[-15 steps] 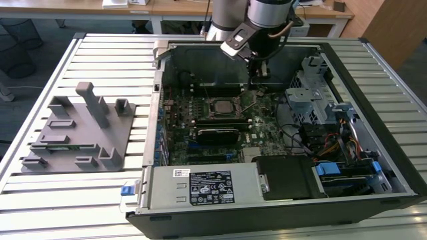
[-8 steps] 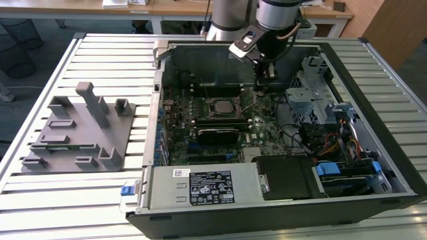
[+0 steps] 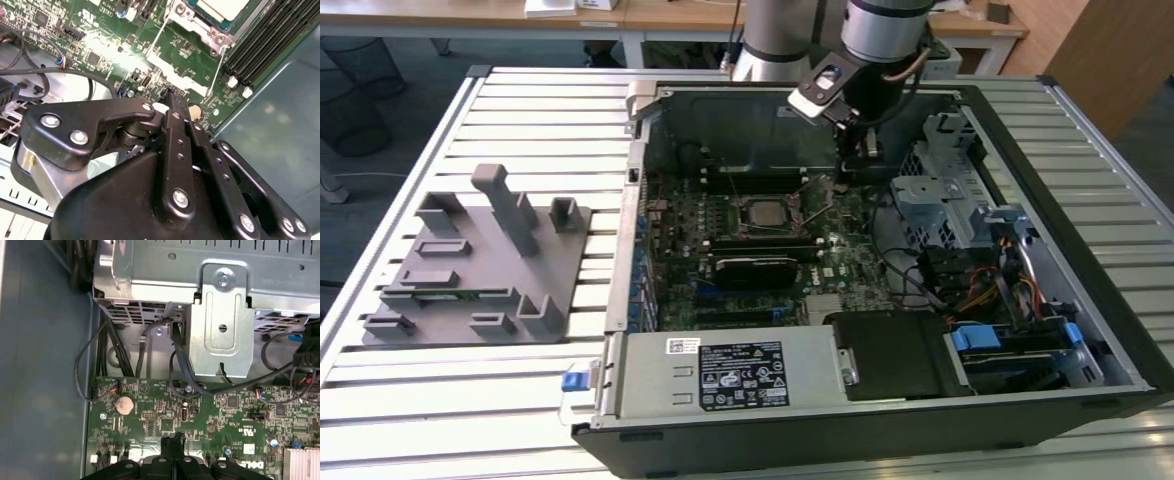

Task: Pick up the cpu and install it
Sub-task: 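Close the cpu cover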

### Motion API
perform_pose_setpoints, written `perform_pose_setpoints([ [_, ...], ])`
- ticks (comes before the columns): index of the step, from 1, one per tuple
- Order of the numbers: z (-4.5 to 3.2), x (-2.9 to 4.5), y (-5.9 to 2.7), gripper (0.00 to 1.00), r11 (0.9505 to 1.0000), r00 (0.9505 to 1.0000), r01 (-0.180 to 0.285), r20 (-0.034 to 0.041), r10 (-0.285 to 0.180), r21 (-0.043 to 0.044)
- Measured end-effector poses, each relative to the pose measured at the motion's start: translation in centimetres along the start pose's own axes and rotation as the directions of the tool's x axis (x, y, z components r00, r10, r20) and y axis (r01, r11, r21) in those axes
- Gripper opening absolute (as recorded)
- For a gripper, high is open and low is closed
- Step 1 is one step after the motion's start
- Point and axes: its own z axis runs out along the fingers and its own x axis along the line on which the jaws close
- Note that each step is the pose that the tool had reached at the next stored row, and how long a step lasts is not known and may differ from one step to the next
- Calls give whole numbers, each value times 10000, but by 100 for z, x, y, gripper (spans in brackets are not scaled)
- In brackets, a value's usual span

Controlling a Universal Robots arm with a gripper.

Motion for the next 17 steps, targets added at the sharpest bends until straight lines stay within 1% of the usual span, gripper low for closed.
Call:
perform_pose_setpoints([
  [5, 45, 3, 18, 11, 10000, 10000, 2, 4, -2, 0],
  [12, 124, 6, 20, 11, 10000, 10000, 2, 4, -2, 0],
  [17, 142, 7, 2, 11, 10000, 10000, 2, 6, -2, 0],
])
